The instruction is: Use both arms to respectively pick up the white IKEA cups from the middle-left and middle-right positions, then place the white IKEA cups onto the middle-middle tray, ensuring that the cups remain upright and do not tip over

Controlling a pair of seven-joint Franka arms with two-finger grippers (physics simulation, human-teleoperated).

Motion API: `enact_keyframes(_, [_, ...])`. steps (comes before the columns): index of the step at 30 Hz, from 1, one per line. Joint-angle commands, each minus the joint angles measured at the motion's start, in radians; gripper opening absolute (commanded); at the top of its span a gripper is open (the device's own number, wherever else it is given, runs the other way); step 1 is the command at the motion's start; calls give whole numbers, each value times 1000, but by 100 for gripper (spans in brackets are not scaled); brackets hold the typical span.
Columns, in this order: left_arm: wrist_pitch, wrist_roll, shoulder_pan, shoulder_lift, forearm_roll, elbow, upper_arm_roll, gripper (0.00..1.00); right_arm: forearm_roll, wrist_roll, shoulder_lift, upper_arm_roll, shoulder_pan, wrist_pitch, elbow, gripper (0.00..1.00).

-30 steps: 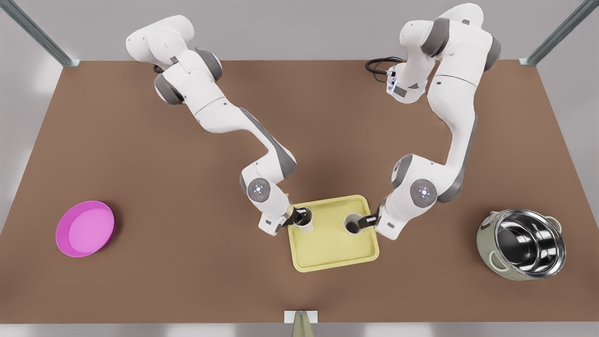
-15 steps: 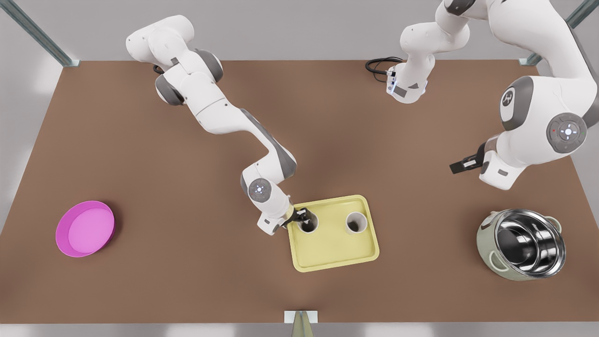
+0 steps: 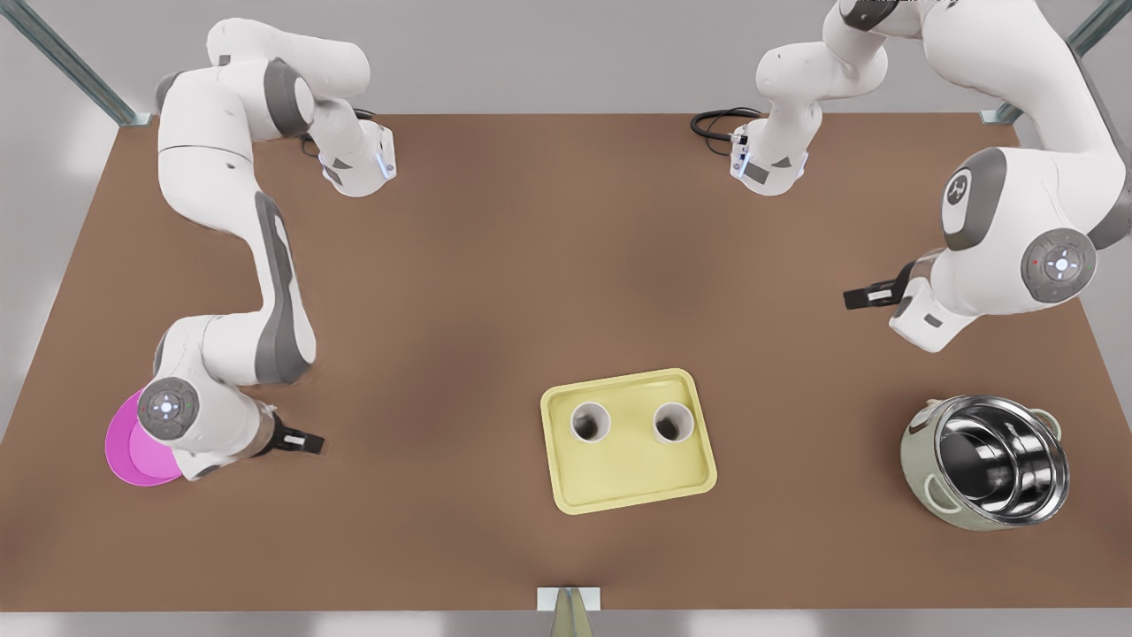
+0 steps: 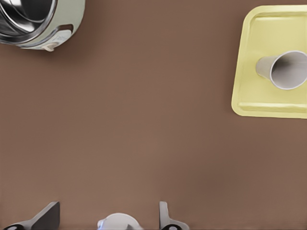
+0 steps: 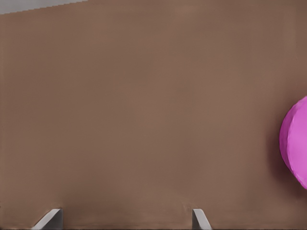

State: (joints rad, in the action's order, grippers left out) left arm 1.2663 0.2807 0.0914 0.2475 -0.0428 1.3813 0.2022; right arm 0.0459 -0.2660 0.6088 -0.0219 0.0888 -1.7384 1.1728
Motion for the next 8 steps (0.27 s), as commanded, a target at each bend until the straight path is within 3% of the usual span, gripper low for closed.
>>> enact_keyframes(1, [-8,-106,5,6,15,-1,2,100,58,271,-118,-12,-27,298,14,100])
enact_keyframes(4, [-7,-115,13,6,17,-1,-1,100,23,260,-408,-12,-40,315,251,100])
enact_keyframes(8, [-8,-115,11,6,15,-1,-1,100,22,257,-431,-9,-41,336,257,100])
